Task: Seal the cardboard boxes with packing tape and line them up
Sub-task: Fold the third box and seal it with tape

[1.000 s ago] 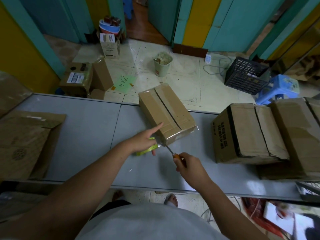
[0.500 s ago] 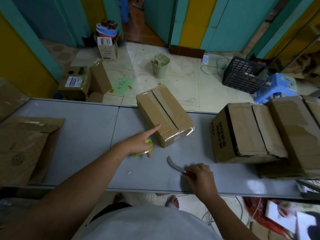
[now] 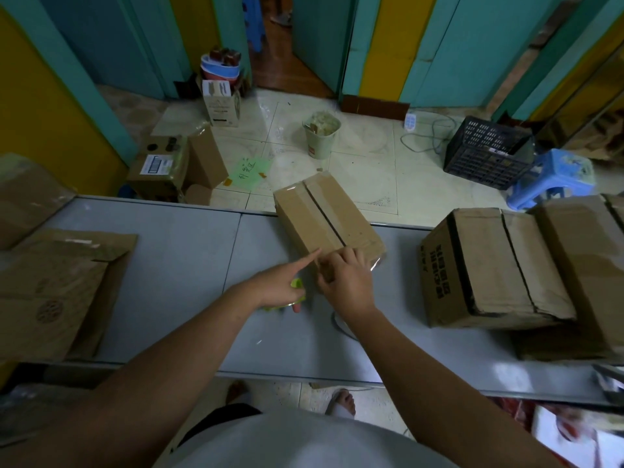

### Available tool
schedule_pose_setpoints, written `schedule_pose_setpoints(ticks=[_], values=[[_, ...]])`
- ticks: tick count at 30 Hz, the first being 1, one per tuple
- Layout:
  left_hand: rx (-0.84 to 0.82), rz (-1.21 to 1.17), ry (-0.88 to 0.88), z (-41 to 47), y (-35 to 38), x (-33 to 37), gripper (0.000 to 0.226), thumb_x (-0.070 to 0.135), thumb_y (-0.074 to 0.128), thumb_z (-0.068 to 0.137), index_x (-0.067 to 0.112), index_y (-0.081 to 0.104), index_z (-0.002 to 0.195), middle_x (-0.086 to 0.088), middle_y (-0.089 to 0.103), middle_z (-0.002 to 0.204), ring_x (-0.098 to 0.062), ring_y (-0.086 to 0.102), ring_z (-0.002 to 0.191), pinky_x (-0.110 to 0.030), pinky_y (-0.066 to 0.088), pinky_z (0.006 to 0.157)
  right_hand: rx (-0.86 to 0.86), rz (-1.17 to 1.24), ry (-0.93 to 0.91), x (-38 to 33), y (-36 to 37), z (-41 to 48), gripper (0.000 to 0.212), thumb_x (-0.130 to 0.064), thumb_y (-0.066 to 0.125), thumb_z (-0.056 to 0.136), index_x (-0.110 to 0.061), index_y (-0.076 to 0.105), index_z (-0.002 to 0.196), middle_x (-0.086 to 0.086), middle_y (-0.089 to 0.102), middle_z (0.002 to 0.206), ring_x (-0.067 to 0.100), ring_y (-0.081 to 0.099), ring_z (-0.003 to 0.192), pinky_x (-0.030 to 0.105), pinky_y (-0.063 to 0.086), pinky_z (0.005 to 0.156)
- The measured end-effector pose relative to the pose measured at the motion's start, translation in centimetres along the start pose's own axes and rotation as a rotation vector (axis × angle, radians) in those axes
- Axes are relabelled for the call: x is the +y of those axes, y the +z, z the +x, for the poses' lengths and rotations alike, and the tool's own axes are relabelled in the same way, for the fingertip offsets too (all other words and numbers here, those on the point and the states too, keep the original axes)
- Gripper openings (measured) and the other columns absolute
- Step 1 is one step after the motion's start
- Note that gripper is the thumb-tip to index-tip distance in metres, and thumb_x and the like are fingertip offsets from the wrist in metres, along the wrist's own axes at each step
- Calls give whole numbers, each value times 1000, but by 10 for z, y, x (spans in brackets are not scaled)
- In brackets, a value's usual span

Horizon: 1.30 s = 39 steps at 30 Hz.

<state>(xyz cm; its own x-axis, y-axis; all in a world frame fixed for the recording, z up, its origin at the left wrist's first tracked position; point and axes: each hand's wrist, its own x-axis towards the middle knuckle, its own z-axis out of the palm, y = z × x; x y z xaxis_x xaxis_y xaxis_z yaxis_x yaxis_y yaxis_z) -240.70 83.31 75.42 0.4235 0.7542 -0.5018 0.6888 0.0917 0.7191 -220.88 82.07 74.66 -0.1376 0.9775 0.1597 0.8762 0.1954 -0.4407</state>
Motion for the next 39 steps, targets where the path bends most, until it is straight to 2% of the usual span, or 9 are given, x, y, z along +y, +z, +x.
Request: schedule_pose_setpoints(ticks=[6, 10, 13, 15, 18, 23, 28, 34, 39], values=[[289, 433, 116, -9, -2, -21, 108, 42, 66, 98, 64, -23, 154, 1, 61, 79, -19, 59, 65, -36, 46, 59, -88, -10, -23, 8, -3, 0, 41, -44, 84, 81, -24, 72, 115, -3, 60, 114, 22, 48, 112, 37, 41, 94], [387, 624, 90, -17, 1, -44, 121, 45, 74, 94, 51, -29, 159, 5, 53, 86, -15, 44, 75, -30, 38, 60, -4, 71, -85, 28, -24, 4, 41, -58, 74, 87, -27, 74, 114, -6, 62, 114, 18, 48, 113, 34, 34, 94], [375, 598, 8, -22, 11, -54, 130, 54, 80, 89, 53, -31, 157, 0, 63, 95, -21, 55, 74, -33, 49, 60, 133, 135, 170, 58, -43, 16, 42, -51, 66, 96, -23, 68, 127, 5, 60, 130, 28, 51, 126, 46, 38, 109], [389, 523, -33, -24, 15, -55, 131, 64, 80, 83, 55, -28, 157, -2, 64, 103, -25, 65, 86, -34, 53, 63, 42, 222, 385, 75, -54, 25, 51, -49, 61, 101, -25, 56, 145, 9, 52, 147, 31, 45, 139, 54, 37, 116], [522, 417, -62, -26, 13, -56, 126, 71, 80, 78, 54, -11, 163, 3, 64, 100, -21, 66, 87, -34, 52, 65, -131, 496, 476, 82, -57, 30, 53, -46, 55, 106, -27, 45, 154, 7, 51, 152, 28, 52, 137, 45, 47, 107], [607, 69, 137, -16, 20, -36, 73, 48, 68, 98, 50, 28, 160, 11, 52, 128, -3, 62, 93, -39, 60, 85, -165, 578, 416, 75, -53, 17, 33, -37, 52, 109, -28, 58, 140, -7, 65, 126, 19, 64, 117, 20, 48, 78], [538, -140, 154, 0, 23, -10, 63, 56, 62, 100, 56, 33, 156, 14, 34, 153, -12, 45, 137, -44, 49, 112, -201, 536, 363, 57, -46, -7, 43, -51, 62, 100, -28, 58, 137, -13, 65, 124, 6, 69, 97, 17, 53, 72], [505, 180, 96, -7, 11, -15, 51, 60, 69, 94, 50, 56, 142, 18, 13, 167, -26, 29, 155, -56, 41, 119, -92, 209, 176, 49, -39, -15, 51, -47, 77, 91, -23, 63, 134, 0, 58, 129, 19, 57, 117, 39, 53, 98], [526, 381, 367, 1, 13, 7, 32, 45, 70, 97, 30, 75, 124, 6, 51, 146, -18, 43, 140, -49, 46, 112, -50, 48, -201, 35, -30, 0, 24, -35, 84, 85, -24, 80, 106, -5, 69, 112, 26, 56, 106, 35, 39, 83]])
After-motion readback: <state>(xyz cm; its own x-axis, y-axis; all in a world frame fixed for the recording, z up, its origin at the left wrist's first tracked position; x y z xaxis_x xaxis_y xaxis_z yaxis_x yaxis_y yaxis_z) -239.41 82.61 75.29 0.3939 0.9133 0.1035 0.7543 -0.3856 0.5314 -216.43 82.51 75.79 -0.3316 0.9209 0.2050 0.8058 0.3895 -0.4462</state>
